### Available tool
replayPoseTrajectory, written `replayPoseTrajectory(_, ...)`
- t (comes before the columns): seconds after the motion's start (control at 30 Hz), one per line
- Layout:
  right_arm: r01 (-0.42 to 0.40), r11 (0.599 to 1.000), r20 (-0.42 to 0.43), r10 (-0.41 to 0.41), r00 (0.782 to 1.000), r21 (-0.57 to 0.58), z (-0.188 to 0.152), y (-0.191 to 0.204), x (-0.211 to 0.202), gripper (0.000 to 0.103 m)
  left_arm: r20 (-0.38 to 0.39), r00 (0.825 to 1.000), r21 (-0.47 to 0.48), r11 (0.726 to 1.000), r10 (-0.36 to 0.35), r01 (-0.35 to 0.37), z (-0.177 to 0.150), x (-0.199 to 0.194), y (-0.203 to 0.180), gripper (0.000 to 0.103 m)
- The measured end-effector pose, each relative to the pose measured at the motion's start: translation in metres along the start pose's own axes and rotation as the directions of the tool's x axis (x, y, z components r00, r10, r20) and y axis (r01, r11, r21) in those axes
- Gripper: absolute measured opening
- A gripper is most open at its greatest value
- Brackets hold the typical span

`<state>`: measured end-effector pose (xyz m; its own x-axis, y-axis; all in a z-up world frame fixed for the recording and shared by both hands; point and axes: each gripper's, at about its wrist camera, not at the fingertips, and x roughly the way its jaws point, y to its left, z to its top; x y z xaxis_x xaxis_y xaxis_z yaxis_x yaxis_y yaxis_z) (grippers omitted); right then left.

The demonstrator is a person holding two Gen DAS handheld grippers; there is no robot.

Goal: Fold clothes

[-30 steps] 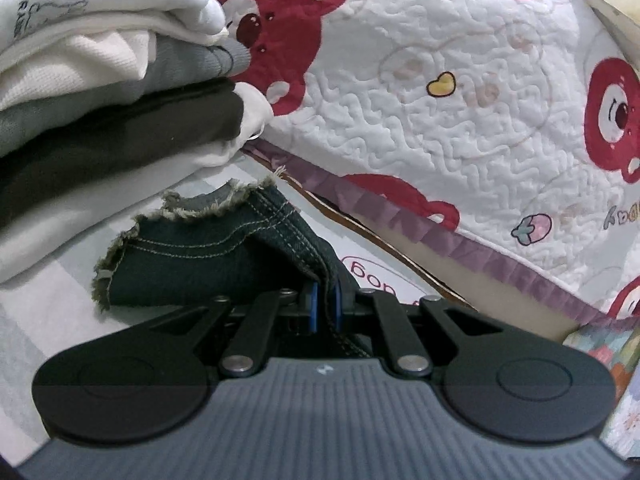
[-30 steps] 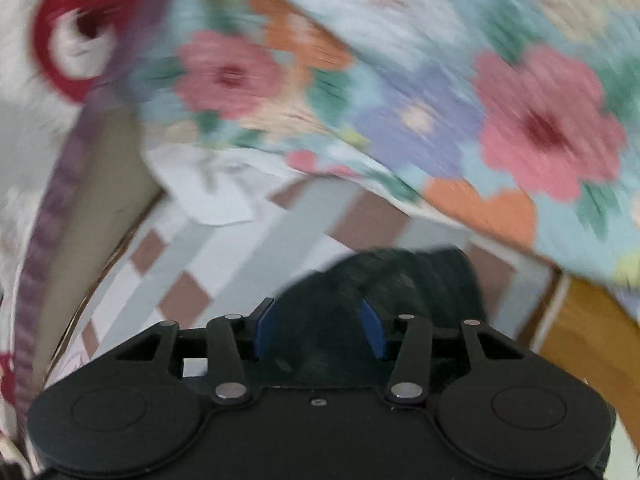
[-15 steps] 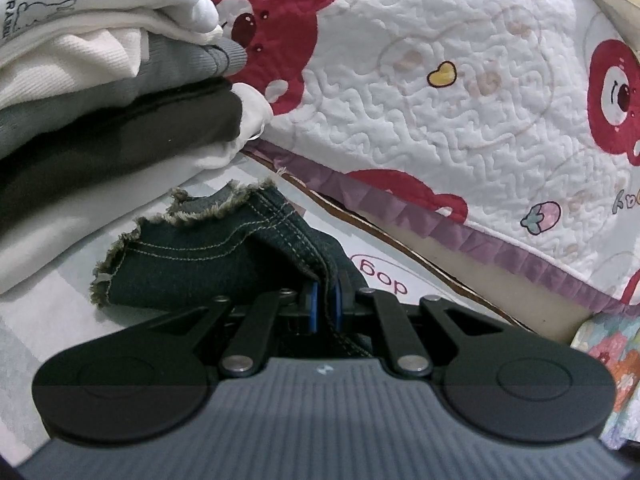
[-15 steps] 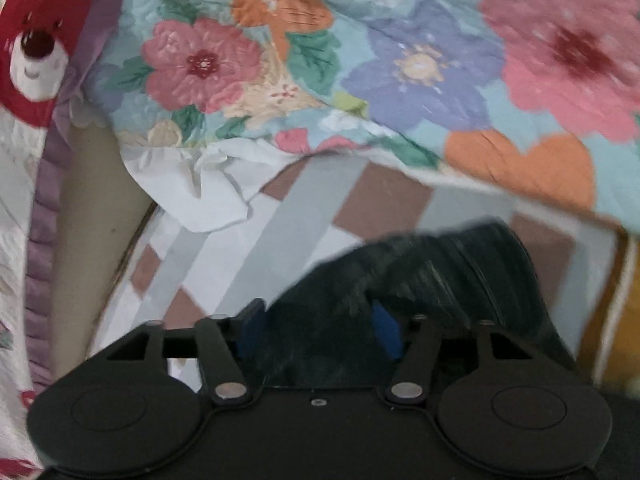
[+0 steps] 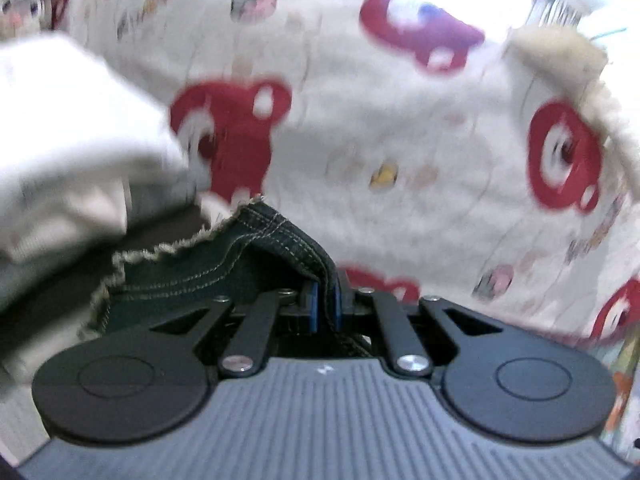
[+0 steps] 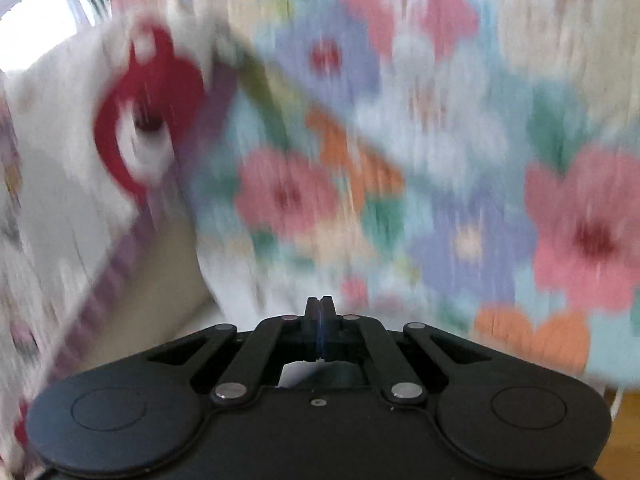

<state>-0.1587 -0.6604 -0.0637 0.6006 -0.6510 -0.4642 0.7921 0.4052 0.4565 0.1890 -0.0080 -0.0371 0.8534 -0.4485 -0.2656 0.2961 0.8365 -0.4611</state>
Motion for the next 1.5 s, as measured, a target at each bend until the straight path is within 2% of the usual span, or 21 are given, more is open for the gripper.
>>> replayPoseTrajectory(0.03,-0.009,1.0,0.012,0.009,1.0,-0.003,0.01,0.0,-0.002,0.001,0.008,1.0,0.018,1.0,0.011,-0.011,0.002,-0.002,-0.002,0.007)
replayPoseTrajectory(0.1,-0.014,0.997,-0.085,0.007,0.996,-0.082,0.022,0.006,0.008,0.001,0.017,0.999,0.057,0.997,0.047,-0.048,0.004,-0.003,-0.005,0.007)
replayPoseTrajectory(0.17,-0.049,0.984,-0.24,0.006,0.971,-0.171,0.017,0.017,0.021,0.002,0.009,0.997,0.056,0.996,0.071,-0.071,-0.002,0.002,-0.002,0.007)
replayPoseTrajectory(0.23,-0.079,0.975,-0.344,0.002,0.939,-0.209,0.001,0.028,0.029,0.01,-0.021,0.996,0.022,0.996,0.092,-0.091,-0.008,0.01,0.008,0.007)
replayPoseTrajectory(0.3,-0.112,0.97,-0.408,0.015,0.913,-0.215,-0.019,0.033,0.035,0.03,-0.068,0.99,-0.017,0.992,0.128,-0.129,-0.015,0.019,0.021,0.007)
replayPoseTrajectory(0.33,-0.119,0.969,-0.427,0.017,0.904,-0.215,-0.027,0.034,0.038,0.051,-0.099,0.984,-0.035,0.987,0.15,-0.155,-0.02,0.025,0.028,0.007)
replayPoseTrajectory(0.37,-0.102,0.971,-0.426,0.0,0.905,-0.217,-0.031,0.034,0.041,0.057,-0.131,0.976,-0.053,0.982,0.173,-0.181,-0.024,0.03,0.036,0.007)
replayPoseTrajectory(0.43,-0.042,0.976,-0.406,-0.049,0.913,-0.212,-0.031,0.028,0.048,0.057,-0.203,0.954,-0.073,0.968,0.219,-0.238,-0.036,0.042,0.05,0.007)
replayPoseTrajectory(0.5,-0.043,0.989,-0.454,-0.025,0.891,-0.139,-0.03,0.017,0.059,0.053,-0.264,0.932,-0.093,0.955,0.25,-0.283,-0.047,0.051,0.063,0.007)
replayPoseTrajectory(0.57,-0.013,0.994,-0.5,-0.042,0.865,-0.105,-0.03,0.008,0.066,0.053,-0.269,0.932,-0.104,0.954,0.244,-0.28,-0.049,0.053,0.065,0.007)
replayPoseTrajectory(0.7,-0.04,0.995,-0.52,-0.012,0.854,-0.088,-0.041,0.005,0.065,0.056,-0.261,0.936,-0.097,0.959,0.235,-0.268,-0.05,0.057,0.063,0.007)
replayPoseTrajectory(0.73,-0.052,0.995,-0.521,0.002,0.854,-0.081,-0.044,0.005,0.067,0.062,-0.258,0.937,-0.093,0.96,0.233,-0.265,-0.051,0.058,0.062,0.007)
replayPoseTrajectory(0.83,-0.053,0.996,-0.517,0.011,0.856,-0.068,-0.057,0.003,0.079,0.066,-0.268,0.937,-0.098,0.961,0.224,-0.258,-0.054,0.061,0.063,0.008)
replayPoseTrajectory(0.9,-0.065,0.997,-0.487,0.041,0.873,-0.033,-0.065,0.003,0.084,0.064,-0.28,0.936,-0.114,0.961,0.213,-0.253,-0.057,0.061,0.067,0.009)
replayPoseTrajectory(0.93,-0.084,0.996,-0.454,0.073,0.888,-0.005,-0.068,0.003,0.083,0.033,-0.282,0.936,-0.113,0.961,0.213,-0.252,-0.058,0.061,0.067,0.009)
replayPoseTrajectory(0.97,-0.114,0.993,-0.401,0.118,0.908,0.035,-0.068,0.002,0.078,0.012,-0.284,0.935,-0.113,0.961,0.212,-0.252,-0.059,0.061,0.068,0.009)
replayPoseTrajectory(1.0,-0.141,0.987,-0.341,0.16,0.926,0.08,-0.067,-0.001,0.073,0.007,-0.276,0.937,-0.103,0.963,0.214,-0.25,-0.058,0.06,0.065,0.009)
replayPoseTrajectory(1.07,-0.173,0.972,-0.241,0.207,0.948,0.157,-0.063,-0.006,0.061,0.007,-0.251,0.943,-0.074,0.967,0.22,-0.245,-0.056,0.056,0.058,0.008)
replayPoseTrajectory(1.13,-0.2,0.964,-0.19,0.232,0.954,0.174,-0.056,-0.005,0.05,0.006,-0.227,0.948,-0.046,0.97,0.225,-0.241,-0.054,0.053,0.051,0.008)
replayPoseTrajectory(1.33,-0.28,0.943,-0.081,0.297,0.951,0.179,-0.03,0.005,0.017,0.006,-0.155,0.974,-0.047,0.984,0.165,-0.174,-0.023,0.023,0.022,0.007)
replayPoseTrajectory(1.5,-0.338,0.896,0.005,0.352,0.936,0.286,-0.014,0.0,0.002,0.007,-0.047,0.99,0.027,0.991,0.131,-0.13,0.0,-0.007,-0.003,0.007)
